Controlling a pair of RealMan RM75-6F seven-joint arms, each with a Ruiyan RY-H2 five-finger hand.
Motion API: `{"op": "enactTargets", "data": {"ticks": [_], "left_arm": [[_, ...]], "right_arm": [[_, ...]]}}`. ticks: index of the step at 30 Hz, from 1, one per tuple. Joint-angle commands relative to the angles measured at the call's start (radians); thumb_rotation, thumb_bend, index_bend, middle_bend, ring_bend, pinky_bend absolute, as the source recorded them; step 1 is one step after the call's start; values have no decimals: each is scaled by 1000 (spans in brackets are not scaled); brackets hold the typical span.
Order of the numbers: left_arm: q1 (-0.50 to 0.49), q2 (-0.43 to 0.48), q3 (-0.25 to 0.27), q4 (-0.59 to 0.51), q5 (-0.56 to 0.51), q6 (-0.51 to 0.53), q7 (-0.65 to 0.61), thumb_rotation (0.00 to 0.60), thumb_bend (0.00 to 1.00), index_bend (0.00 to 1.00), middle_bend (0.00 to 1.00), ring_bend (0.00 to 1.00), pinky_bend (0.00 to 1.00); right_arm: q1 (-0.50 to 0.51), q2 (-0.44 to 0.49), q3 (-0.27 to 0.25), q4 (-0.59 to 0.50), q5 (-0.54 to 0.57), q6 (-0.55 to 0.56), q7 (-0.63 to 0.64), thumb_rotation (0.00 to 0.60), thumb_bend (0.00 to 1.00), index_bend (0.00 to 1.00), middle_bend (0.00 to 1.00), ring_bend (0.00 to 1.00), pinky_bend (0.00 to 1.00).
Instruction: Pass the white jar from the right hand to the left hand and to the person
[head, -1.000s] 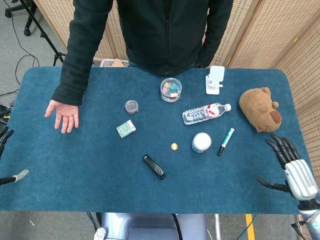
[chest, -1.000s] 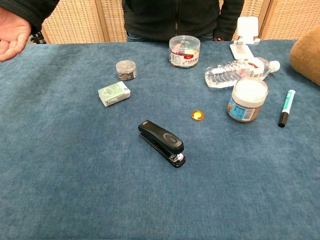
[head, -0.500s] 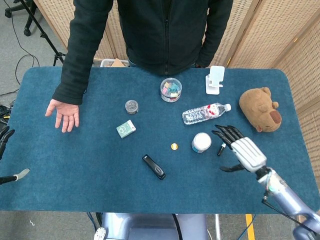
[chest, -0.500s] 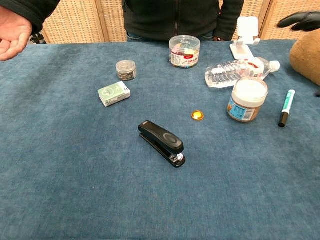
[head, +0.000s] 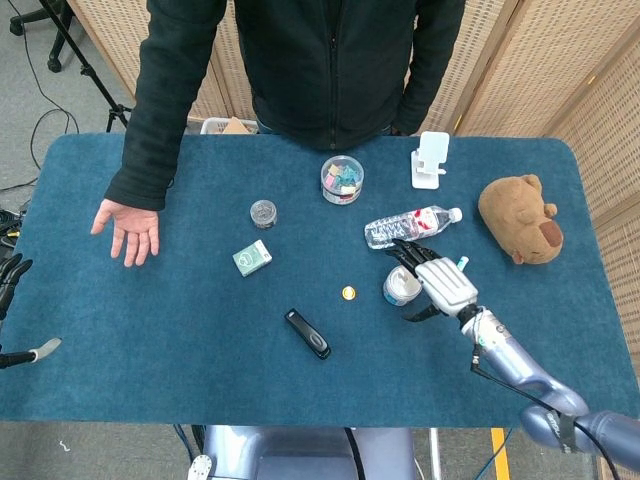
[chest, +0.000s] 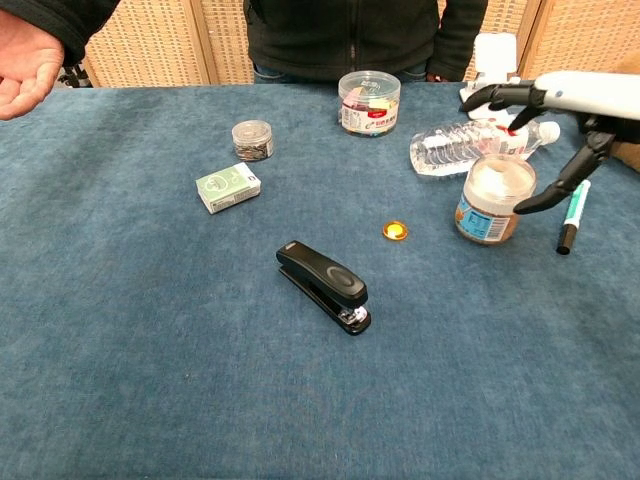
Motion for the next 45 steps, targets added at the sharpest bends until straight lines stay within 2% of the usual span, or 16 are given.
{"op": "enactTargets", "data": {"ticks": [1, 5, 9, 11, 14, 18, 21, 26, 29, 33, 36, 39, 45], "left_arm": [[-3, -1, -3, -3, -8, -7, 2, 600, 0, 0, 0, 0, 0], [-7, -3, -6, -3, -19, -18, 8, 600, 0, 0, 0, 0, 0], [-12, 0, -6, -7, -27, -34, 10, 600, 0, 0, 0, 0, 0], [-13, 1, -5, -8, -26, -36, 10, 600, 0, 0, 0, 0, 0], [-14, 1, -4, -10, -22, -37, 11, 600, 0, 0, 0, 0, 0], [-13, 3, -2, -9, -17, -35, 7, 600, 0, 0, 0, 0, 0], [-12, 5, -1, -9, -14, -34, -1, 600, 0, 0, 0, 0, 0], [-12, 8, 1, -8, -10, -34, -14, 600, 0, 0, 0, 0, 0], [-14, 7, 3, -5, -3, -35, -14, 600, 0, 0, 0, 0, 0], [-20, 5, 2, 5, -2, -46, -31, 600, 0, 0, 0, 0, 0], [-22, 5, 0, 11, 0, -44, -44, 600, 0, 0, 0, 0, 0], [-24, 3, 0, 16, 3, -43, -52, 600, 0, 0, 0, 0, 0], [-32, -1, 3, 26, -4, -66, -57, 600, 0, 0, 0, 0, 0]], "right_arm": [[25, -59, 4, 62, 29, -15, -27, 600, 0, 184, 112, 83, 239], [32, -111, 0, 134, 35, 8, -57, 600, 0, 268, 193, 176, 292], [32, -144, -9, 187, 31, 31, -91, 600, 6, 397, 317, 279, 418], [32, -153, -14, 201, 30, 36, -100, 600, 50, 455, 387, 328, 466], [30, -161, -24, 214, 27, 45, -100, 600, 176, 532, 483, 399, 518], [20, -148, -28, 195, 0, 95, -78, 600, 293, 576, 528, 432, 564], [11, -113, -20, 148, -33, 156, -54, 600, 379, 590, 541, 438, 564], [11, 0, 15, -25, -91, 245, -25, 600, 414, 599, 549, 443, 564], [31, 45, 36, -118, -116, 255, -64, 600, 414, 606, 557, 443, 565], [80, 55, 67, -222, -116, 220, -129, 600, 414, 618, 576, 446, 580], [135, 35, 103, -295, -87, 170, -212, 600, 414, 618, 576, 446, 581], [180, -14, 131, -337, -11, 124, -321, 600, 414, 618, 576, 446, 582], [259, -134, 118, -373, 75, 65, -524, 600, 414, 621, 579, 446, 582]]}}
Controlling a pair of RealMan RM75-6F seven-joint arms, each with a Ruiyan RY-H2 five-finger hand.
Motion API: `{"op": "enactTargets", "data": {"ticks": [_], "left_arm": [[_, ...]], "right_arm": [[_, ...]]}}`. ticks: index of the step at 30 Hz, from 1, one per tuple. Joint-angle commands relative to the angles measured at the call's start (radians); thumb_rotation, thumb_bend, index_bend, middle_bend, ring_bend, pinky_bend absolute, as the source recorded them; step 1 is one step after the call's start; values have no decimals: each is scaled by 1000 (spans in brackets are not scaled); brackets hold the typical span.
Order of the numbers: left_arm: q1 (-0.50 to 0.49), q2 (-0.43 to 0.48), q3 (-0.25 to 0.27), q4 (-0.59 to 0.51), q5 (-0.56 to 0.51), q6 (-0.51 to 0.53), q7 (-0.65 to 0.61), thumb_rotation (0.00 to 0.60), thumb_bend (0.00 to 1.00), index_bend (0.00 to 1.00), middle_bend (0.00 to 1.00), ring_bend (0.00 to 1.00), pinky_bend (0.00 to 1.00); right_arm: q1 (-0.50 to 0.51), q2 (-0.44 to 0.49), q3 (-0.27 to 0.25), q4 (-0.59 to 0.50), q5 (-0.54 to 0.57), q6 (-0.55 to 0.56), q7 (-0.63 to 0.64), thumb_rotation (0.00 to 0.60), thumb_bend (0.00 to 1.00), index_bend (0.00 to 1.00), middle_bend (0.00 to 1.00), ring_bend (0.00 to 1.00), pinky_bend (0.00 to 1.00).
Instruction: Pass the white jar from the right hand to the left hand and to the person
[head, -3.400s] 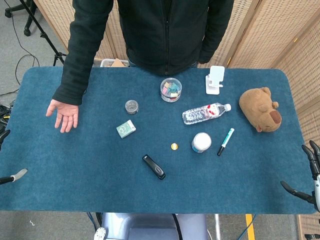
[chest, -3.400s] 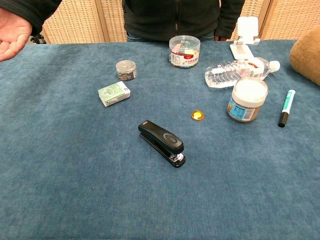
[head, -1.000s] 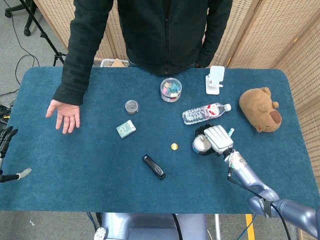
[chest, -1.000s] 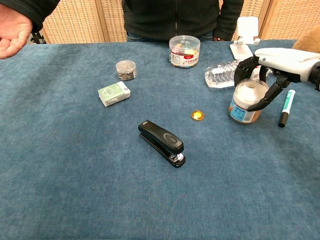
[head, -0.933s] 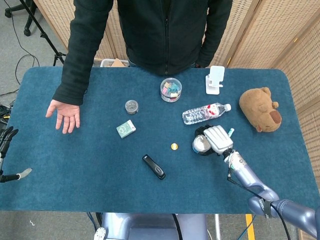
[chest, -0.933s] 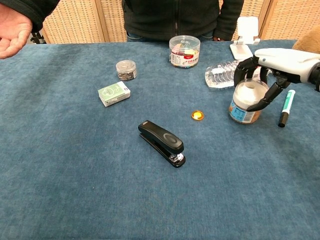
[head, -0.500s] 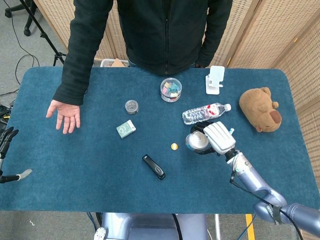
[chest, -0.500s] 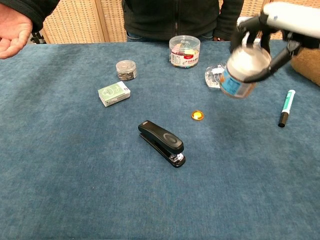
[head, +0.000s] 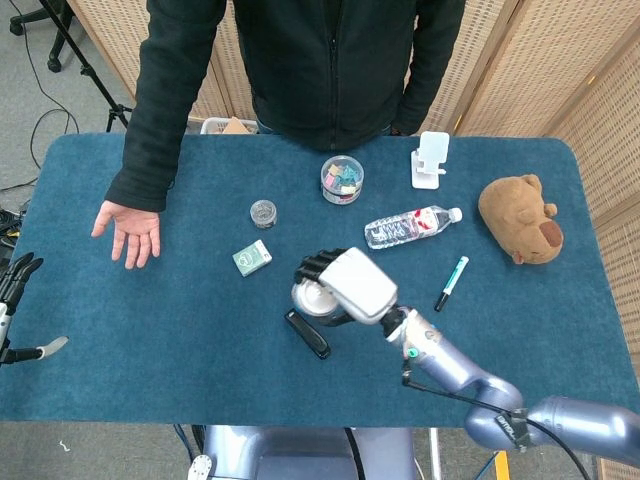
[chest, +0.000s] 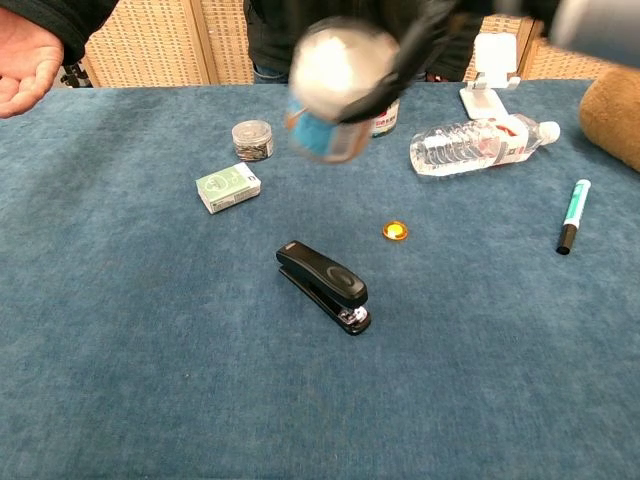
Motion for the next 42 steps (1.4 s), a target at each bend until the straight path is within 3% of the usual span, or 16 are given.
{"op": "enactTargets", "data": {"ticks": [1, 8, 17, 22, 23, 25, 26, 28, 30, 36, 42], "left_arm": [[-2, -1, 0, 3, -4, -5, -3, 600, 0, 0, 0, 0, 0], [-7, -1, -1, 8, -10, -13, -11, 600, 0, 0, 0, 0, 0], [-13, -1, 4, 3, 1, -20, -12, 600, 0, 0, 0, 0, 0], [-17, 1, 10, 3, 9, -29, -14, 600, 0, 0, 0, 0, 0], [-18, 1, 10, 3, 10, -29, -12, 600, 0, 0, 0, 0, 0], [-19, 1, 13, 5, 15, -29, -11, 600, 0, 0, 0, 0, 0], [-20, 3, 15, 5, 19, -30, -15, 600, 0, 0, 0, 0, 0], [-20, 3, 15, 8, 19, -30, -17, 600, 0, 0, 0, 0, 0], [-20, 2, 14, 10, 17, -29, -17, 600, 0, 0, 0, 0, 0], [-19, 5, 18, 11, 23, -24, -26, 600, 0, 0, 0, 0, 0], [-20, 3, 25, 24, 60, -7, -42, 600, 0, 0, 0, 0, 0]], "right_arm": [[66, -97, -2, -34, 67, -47, -143, 600, 414, 626, 583, 446, 582], [98, -237, -37, -1, 92, -24, -269, 600, 414, 637, 594, 446, 582], [115, -421, -82, 142, 145, 9, -399, 600, 414, 642, 605, 447, 582], [115, -477, -103, 181, 151, 18, -430, 600, 414, 643, 606, 446, 582], [115, -488, -109, 193, 150, 20, -438, 600, 403, 643, 600, 445, 580], [114, -500, -120, 205, 158, 14, -455, 600, 291, 619, 541, 403, 519], [115, -493, -129, 202, 174, -6, -468, 600, 195, 555, 464, 338, 443], [113, -461, -130, 162, 237, -43, -486, 600, 24, 238, 160, 99, 187], [111, -433, -117, 114, 290, -58, -492, 600, 0, 37, 8, 1, 45], [88, -360, -110, 20, 322, -17, -501, 600, 0, 0, 0, 0, 0], [2, -188, -143, -142, 213, 81, -427, 600, 0, 0, 0, 0, 0]]}}
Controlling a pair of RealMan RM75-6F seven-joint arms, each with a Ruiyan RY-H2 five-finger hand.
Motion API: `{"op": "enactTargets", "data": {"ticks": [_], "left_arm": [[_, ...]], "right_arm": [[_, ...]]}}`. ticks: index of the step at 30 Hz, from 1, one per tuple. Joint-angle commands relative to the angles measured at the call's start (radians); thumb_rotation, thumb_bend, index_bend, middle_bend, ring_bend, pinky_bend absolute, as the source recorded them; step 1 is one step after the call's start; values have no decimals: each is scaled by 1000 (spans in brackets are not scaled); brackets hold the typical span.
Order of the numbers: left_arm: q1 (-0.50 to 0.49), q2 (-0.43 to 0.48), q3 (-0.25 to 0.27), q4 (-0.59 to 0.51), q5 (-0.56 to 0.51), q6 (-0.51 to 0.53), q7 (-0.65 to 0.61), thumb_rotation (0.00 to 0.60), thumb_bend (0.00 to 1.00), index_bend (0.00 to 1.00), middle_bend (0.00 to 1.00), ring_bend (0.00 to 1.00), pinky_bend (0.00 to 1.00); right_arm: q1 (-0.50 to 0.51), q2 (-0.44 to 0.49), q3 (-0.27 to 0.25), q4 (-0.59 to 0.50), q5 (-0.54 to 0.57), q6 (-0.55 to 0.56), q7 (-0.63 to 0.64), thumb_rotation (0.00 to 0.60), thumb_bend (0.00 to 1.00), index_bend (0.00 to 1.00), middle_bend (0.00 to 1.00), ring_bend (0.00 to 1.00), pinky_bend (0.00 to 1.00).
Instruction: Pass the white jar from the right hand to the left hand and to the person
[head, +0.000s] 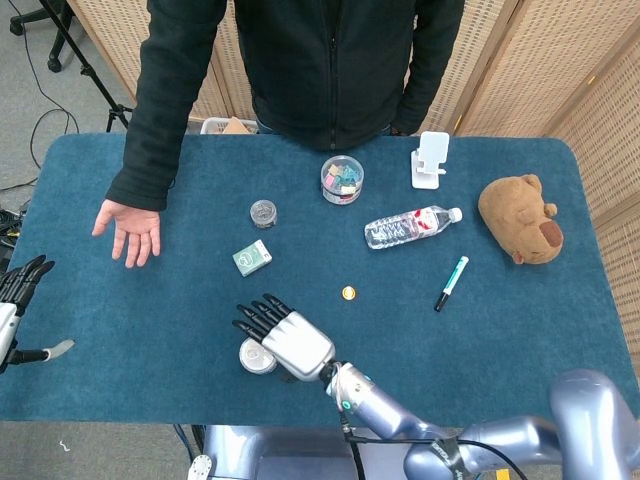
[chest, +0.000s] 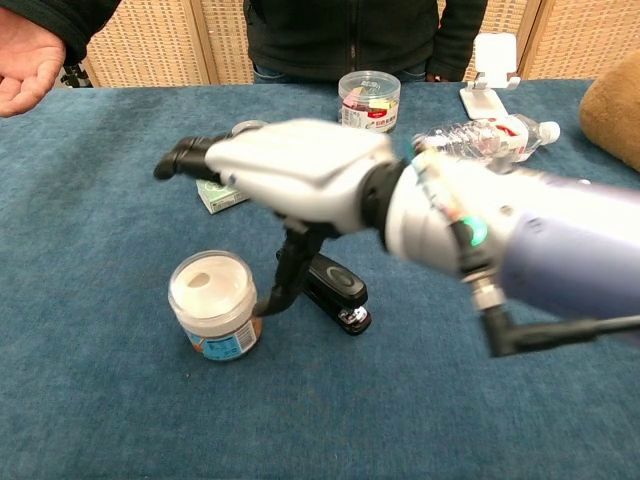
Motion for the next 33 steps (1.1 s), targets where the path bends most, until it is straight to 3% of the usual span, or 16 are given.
{"op": "enactTargets", "data": {"ticks": [1, 5, 7, 12, 17, 24, 29, 33], "left_arm": [[-5, -5, 6, 11, 28, 8, -1, 600, 0, 0, 0, 0, 0], [-20, -14, 8, 6, 52, 1, 26, 600, 0, 0, 0, 0, 0], [-45, -38, 8, 16, 99, -3, 62, 600, 0, 0, 0, 0, 0], [-136, -78, 26, 27, 205, -91, 124, 600, 0, 0, 0, 0, 0], [-215, -105, 31, -13, 244, -192, 200, 600, 0, 0, 0, 0, 0], [-306, -176, 1, -122, 181, -349, 374, 600, 0, 0, 0, 0, 0], [-369, -238, -12, -173, 111, -466, 506, 600, 0, 0, 0, 0, 1], [-390, -278, -21, -205, 28, -517, 619, 600, 0, 0, 0, 0, 71]], "right_arm": [[-93, 158, -36, -117, -125, 107, 87, 600, 0, 0, 0, 0, 0], [-192, 306, -79, -137, -240, 221, 194, 600, 0, 0, 0, 0, 0], [-289, 397, -114, -86, -274, 334, 279, 600, 0, 0, 0, 0, 0], [-464, 500, -174, 67, -283, 484, 542, 600, 0, 0, 0, 0, 0], [-577, 559, -223, 150, -266, 526, 717, 600, 0, 0, 0, 0, 0], [-719, 572, -254, 204, -294, 633, 867, 600, 0, 0, 0, 0, 0], [-761, 579, -248, 214, -328, 659, 904, 600, 0, 0, 0, 0, 0], [-773, 578, -232, 231, -358, 671, 941, 600, 0, 0, 0, 0, 0]]}}
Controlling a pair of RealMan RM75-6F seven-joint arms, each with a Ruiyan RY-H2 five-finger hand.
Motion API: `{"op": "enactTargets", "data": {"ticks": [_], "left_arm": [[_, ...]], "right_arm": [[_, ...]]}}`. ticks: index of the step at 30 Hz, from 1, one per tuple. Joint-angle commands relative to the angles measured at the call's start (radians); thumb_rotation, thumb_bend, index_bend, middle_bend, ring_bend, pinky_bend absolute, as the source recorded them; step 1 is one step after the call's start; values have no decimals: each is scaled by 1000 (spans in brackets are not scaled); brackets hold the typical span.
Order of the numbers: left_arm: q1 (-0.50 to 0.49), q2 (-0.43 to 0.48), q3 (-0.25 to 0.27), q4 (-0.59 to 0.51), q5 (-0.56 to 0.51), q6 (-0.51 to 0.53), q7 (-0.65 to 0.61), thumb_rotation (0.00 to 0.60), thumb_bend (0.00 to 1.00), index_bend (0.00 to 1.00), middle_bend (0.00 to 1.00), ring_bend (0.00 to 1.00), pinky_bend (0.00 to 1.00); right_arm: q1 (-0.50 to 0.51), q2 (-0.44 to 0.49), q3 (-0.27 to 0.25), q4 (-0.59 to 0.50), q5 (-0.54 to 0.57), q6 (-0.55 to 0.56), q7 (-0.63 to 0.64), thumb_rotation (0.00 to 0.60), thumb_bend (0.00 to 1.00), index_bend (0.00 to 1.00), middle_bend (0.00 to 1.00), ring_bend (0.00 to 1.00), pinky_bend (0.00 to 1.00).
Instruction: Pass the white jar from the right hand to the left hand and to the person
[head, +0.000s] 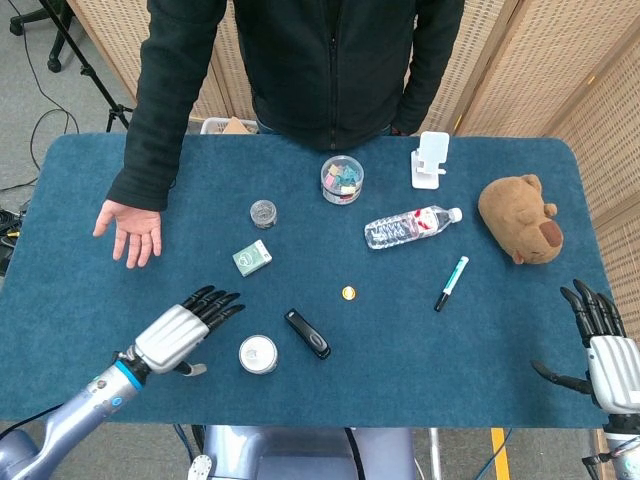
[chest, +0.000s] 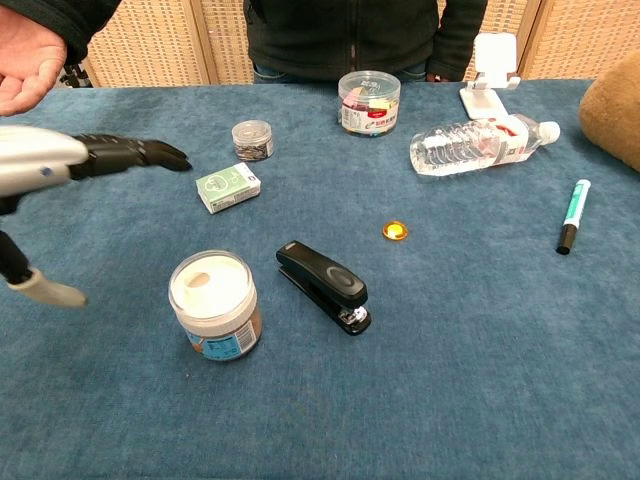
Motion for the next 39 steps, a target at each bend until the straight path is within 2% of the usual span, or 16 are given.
{"op": "enactTargets", "data": {"ticks": [1, 8, 11, 13, 15, 17, 18, 20, 22, 24, 32, 39], "left_arm": [[-39, -56, -15, -45, -97, -63, 118, 600, 0, 0, 0, 0, 80], [-74, -145, -21, -45, -206, -95, 252, 600, 0, 4, 0, 0, 97], [-91, -173, -22, -44, -243, -109, 283, 600, 0, 27, 0, 0, 127], [-105, -203, -23, -39, -262, -115, 302, 600, 0, 82, 6, 1, 183], [-110, -222, -23, -35, -274, -109, 316, 600, 0, 183, 82, 44, 248], [-111, -236, -21, -31, -277, -98, 327, 600, 9, 336, 248, 171, 346], [-110, -247, -20, -27, -276, -86, 337, 600, 21, 381, 301, 216, 378], [-104, -268, -19, -20, -272, -53, 353, 600, 97, 503, 442, 332, 454], [-91, -287, -15, -10, -262, -9, 373, 600, 158, 581, 517, 394, 493], [-82, -292, -10, -6, -261, 19, 388, 600, 184, 611, 546, 418, 513], [-81, -226, -26, -59, -246, 69, 369, 600, 202, 619, 552, 420, 532], [-77, -17, -129, -208, -206, 177, 337, 600, 198, 620, 552, 420, 532]], "right_arm": [[-12, 1, 11, 15, -28, 9, 37, 600, 0, 0, 0, 0, 0], [-26, -11, 33, 49, -37, -10, 59, 600, 0, 0, 0, 0, 0], [-28, -13, 45, 58, -34, -18, 61, 600, 0, 0, 0, 0, 0], [-32, -14, 53, 66, -31, -23, 62, 600, 0, 0, 0, 0, 0], [-36, -15, 58, 70, -33, -24, 66, 600, 0, 0, 0, 0, 0], [-38, -15, 61, 72, -34, -26, 68, 600, 0, 0, 0, 0, 0], [-40, -15, 63, 74, -35, -27, 69, 600, 0, 0, 0, 0, 0], [-42, -16, 67, 75, -38, -29, 76, 600, 0, 0, 0, 0, 0], [-45, -16, 73, 76, -44, -26, 90, 600, 0, 0, 0, 0, 0], [-50, -17, 79, 81, -46, -22, 96, 600, 0, 0, 0, 0, 0], [-61, -15, 92, 73, -52, -28, 92, 600, 0, 0, 0, 0, 0], [-68, -16, 103, 69, -52, -36, 86, 600, 0, 0, 0, 0, 0]]}}
